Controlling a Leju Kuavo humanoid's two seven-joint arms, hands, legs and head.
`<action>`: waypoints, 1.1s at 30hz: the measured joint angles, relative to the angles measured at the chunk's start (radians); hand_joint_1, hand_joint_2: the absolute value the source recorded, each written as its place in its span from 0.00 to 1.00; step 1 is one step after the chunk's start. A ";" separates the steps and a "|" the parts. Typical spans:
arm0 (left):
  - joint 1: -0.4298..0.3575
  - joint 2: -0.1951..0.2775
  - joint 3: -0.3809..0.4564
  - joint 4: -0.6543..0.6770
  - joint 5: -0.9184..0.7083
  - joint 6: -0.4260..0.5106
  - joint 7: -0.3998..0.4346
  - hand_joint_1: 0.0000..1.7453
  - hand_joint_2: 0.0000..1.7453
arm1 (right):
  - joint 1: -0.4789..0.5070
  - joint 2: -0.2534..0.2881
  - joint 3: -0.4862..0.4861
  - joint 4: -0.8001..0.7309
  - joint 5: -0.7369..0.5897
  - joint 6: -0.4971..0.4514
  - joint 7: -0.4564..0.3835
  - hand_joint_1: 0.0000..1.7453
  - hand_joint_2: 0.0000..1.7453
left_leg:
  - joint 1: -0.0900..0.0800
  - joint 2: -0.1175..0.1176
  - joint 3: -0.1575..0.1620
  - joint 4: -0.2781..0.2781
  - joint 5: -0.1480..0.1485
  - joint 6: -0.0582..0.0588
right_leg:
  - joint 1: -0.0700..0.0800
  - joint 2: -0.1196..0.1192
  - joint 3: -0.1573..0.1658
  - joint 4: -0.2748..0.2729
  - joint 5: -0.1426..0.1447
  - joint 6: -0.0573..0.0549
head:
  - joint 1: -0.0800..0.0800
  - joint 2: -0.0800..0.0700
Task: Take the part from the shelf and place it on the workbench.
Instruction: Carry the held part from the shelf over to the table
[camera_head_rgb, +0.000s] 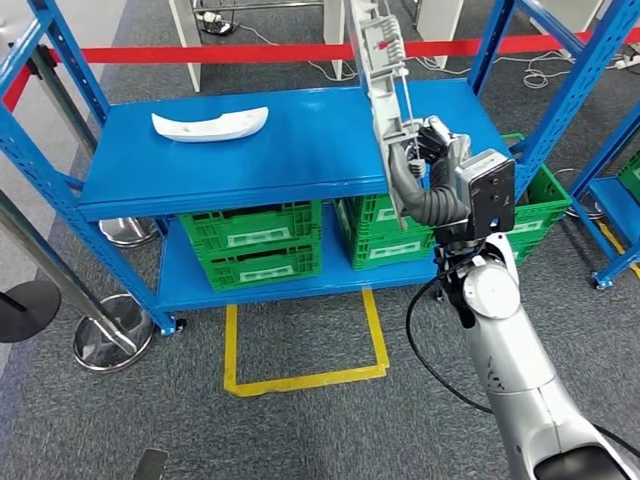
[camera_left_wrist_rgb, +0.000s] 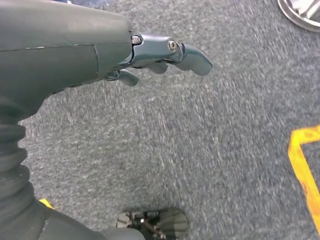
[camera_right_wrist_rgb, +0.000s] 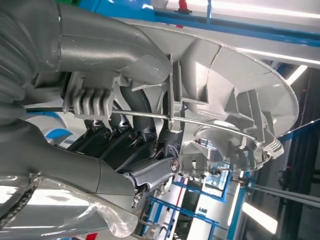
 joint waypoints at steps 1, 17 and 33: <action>-0.001 0.001 0.000 0.000 0.000 0.000 0.000 0.00 1.00 | 0.000 0.000 0.000 0.002 -0.001 0.000 0.000 1.00 1.00 | 0.000 0.000 -0.007 0.001 0.004 0.001 | -0.001 0.000 -0.024 0.065 -0.033 0.003 | 0.001 0.000; 0.002 0.001 0.000 0.000 0.000 0.000 0.005 0.00 1.00 | -0.012 0.000 -0.004 0.034 -0.012 0.005 0.004 1.00 1.00 | 0.003 -0.003 -0.148 0.284 -0.127 -0.061 | -0.007 -0.002 0.090 -0.135 0.069 -0.042 | -0.008 0.000; 0.001 0.005 0.000 0.000 0.004 0.001 0.011 0.00 1.00 | -0.013 0.000 -0.006 0.044 -0.018 0.006 0.010 1.00 1.00 | -0.010 -0.005 0.012 0.025 -0.032 -0.021 | -0.004 -0.003 0.062 -0.137 0.099 -0.010 | -0.008 0.000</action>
